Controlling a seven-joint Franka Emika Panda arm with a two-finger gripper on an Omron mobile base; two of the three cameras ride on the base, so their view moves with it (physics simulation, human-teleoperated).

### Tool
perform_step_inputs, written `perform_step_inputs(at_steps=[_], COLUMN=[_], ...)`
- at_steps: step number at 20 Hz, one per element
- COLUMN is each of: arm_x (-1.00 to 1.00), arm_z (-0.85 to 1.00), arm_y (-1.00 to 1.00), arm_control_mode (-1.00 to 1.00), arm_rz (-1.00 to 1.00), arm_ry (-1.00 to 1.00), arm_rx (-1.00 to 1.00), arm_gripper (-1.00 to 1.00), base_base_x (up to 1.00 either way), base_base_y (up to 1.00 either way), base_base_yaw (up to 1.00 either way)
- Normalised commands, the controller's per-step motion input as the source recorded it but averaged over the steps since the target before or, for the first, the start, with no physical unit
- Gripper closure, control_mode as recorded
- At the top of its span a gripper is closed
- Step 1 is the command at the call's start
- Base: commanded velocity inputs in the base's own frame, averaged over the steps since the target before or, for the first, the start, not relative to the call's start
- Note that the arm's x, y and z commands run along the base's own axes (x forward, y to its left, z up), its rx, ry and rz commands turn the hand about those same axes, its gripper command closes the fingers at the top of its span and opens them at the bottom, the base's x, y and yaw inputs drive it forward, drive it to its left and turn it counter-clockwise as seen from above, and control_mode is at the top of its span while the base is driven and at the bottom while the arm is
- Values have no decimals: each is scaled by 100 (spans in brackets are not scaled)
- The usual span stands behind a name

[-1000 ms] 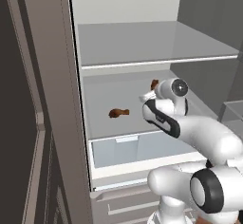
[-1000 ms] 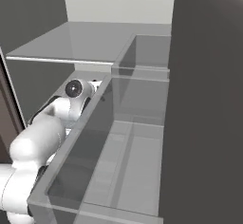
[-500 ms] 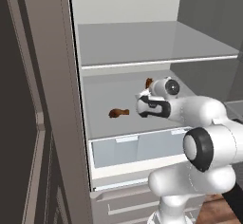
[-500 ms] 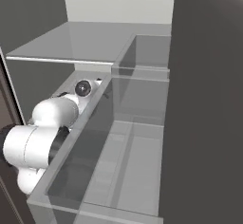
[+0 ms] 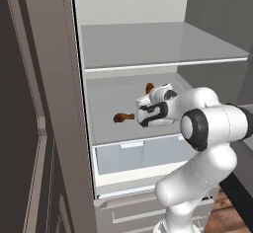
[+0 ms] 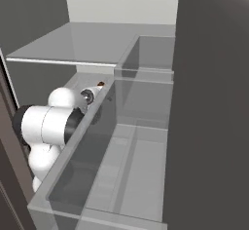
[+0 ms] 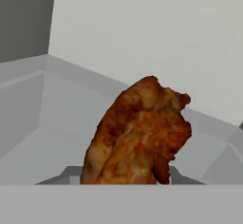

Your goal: Place the chicken drumstick on the counter behind the older chicken drumstick on the same shelf of the fridge to maintain FIFO order. Close the fridge door when finished.

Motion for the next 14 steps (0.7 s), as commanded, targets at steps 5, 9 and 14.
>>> perform_step_inputs(at_steps=[5, 9, 14], arm_x=[25, 8, 1], arm_z=[-3, 0, 2], arm_y=[1, 0, 0], arm_control_mode=[-100, -100, -100], arm_rz=[0, 0, 0], arm_ry=[3, 11, 13], arm_rx=[-1, -1, 0], arm_gripper=[-100, -100, -100], base_base_x=[0, 0, 0], base_base_y=[0, 0, 0], base_base_yaw=[0, 0, 0])
